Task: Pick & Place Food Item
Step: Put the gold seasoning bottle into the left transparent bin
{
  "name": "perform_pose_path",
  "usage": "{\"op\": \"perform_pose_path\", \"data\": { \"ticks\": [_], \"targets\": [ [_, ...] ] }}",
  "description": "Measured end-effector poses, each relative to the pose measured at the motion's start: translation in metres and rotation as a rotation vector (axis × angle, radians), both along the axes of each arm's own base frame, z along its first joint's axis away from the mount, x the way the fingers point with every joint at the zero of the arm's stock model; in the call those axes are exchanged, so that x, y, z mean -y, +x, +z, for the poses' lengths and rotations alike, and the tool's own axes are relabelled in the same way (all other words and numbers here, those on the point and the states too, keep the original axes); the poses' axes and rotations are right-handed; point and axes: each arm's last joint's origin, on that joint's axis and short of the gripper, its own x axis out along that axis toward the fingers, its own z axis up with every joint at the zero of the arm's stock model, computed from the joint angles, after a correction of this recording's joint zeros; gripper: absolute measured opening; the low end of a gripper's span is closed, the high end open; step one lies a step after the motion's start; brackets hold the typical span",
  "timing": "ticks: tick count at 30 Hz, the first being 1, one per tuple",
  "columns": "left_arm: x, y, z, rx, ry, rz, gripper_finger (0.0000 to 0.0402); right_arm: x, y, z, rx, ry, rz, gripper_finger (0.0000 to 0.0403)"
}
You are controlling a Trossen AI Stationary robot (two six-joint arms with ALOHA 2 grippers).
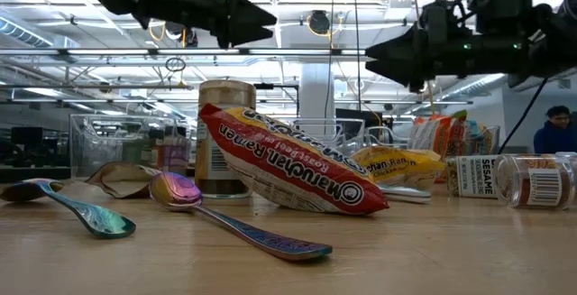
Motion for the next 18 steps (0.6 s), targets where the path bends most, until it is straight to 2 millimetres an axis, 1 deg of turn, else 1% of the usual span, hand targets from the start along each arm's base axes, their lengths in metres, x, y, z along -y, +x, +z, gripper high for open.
{"op": "perform_pose_path", "data": {
  "ticks": [6, 9, 13, 18],
  "targets": [
    [0.001, -0.001, -0.011, -0.117, 0.03, -0.011, 0.0273, -0.005, 0.011, 0.003, -0.151, 0.007, 0.037, 0.0223],
    [0.002, -0.003, -0.018, -0.193, 0.028, -0.044, 0.0273, -0.011, 0.012, 0.004, -0.162, 0.007, 0.089, 0.0226],
    [0.007, -0.006, -0.027, -0.277, -0.05, -0.149, 0.0273, -0.02, 0.013, 0.006, -0.158, -0.007, 0.121, 0.0224],
    [0.022, -0.006, -0.033, -0.332, -0.159, -0.299, 0.0273, -0.021, 0.013, 0.006, -0.168, -0.052, 0.112, 0.022]
  ]
}}
